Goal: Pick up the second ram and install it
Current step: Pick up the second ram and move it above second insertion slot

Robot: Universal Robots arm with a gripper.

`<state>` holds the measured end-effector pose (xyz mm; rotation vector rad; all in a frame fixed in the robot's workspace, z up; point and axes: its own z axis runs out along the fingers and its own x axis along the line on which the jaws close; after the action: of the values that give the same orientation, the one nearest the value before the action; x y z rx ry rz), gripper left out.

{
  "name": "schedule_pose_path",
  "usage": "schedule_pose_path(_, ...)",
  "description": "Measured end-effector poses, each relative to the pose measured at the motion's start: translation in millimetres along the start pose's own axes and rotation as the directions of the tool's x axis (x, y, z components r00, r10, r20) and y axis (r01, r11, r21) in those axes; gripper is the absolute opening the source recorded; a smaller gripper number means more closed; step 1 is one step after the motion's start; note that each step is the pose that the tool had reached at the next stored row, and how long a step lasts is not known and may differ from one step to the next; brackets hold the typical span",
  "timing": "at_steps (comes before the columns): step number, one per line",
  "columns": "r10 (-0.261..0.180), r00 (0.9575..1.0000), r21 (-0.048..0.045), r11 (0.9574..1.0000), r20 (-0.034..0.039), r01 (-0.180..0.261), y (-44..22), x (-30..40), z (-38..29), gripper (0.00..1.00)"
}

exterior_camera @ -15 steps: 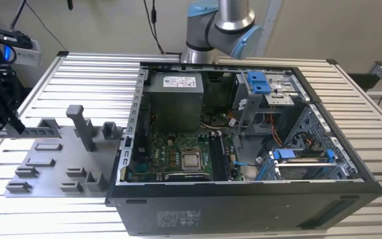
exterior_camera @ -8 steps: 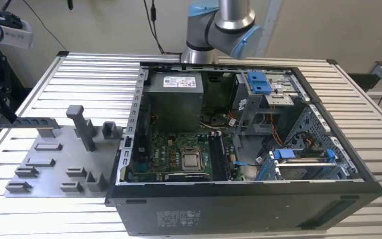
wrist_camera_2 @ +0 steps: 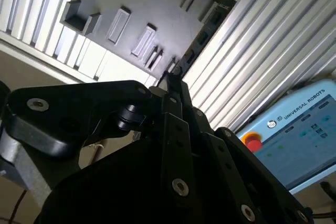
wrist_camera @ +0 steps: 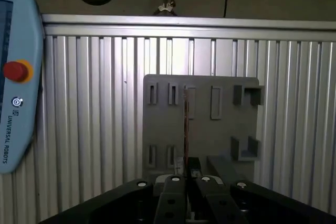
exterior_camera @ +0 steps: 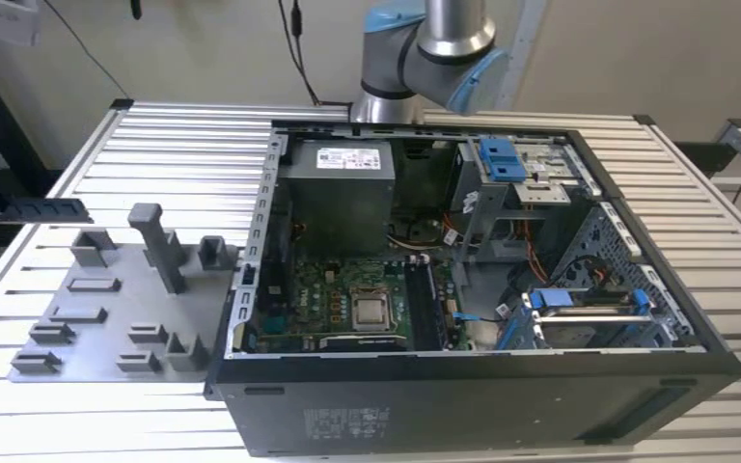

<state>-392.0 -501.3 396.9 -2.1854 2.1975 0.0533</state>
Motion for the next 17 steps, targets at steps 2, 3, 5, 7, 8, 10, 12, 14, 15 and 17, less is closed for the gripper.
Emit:
schedule_pose_path(2,0.0,1.0,-0.0001,1.0,-0.0001,0.0,0.0,-0.5,-8.5,0.14)
schedule_pose_path(3,0.0,1.0,-0.0001,1.0,-0.0001,0.0,-0.1,-0.7,-12.0,0.14)
schedule_pose_path(5,0.0,1.0,-0.0001,1.0,-0.0001,0.0,-0.1,-1.0,-19.0,0.14)
schedule_pose_path(7,0.0,1.0,0.0,1.0,0.0,0.0,-0.1,-1.5,-27.6,0.14)
schedule_pose_path(8,0.0,1.0,-0.0002,1.0,-0.0002,0.0,-0.2,-1.7,-32.0,0.14)
schedule_pose_path(10,0.0,1.0,0.0,1.0,0.0,0.0,-0.2,-2.2,-39.9,0.14)
schedule_pose_path(12,0.0,1.0,0.0001,1.0,0.0001,0.0,-0.2,-2.2,-41.5,0.14)
schedule_pose_path(14,0.0,1.0,0.0005,1.0,0.0003,0.0,-0.3,-2.2,-41.6,0.14)
schedule_pose_path(15,0.0,1.0,0.0001,1.0,-0.0001,0.0,-1.5,-2.2,-41.8,0.14)
schedule_pose_path(17,0.0,1.0,-0.0018,1.0,-0.0001,0.0,-7.6,-2.3,-41.7,0.14)
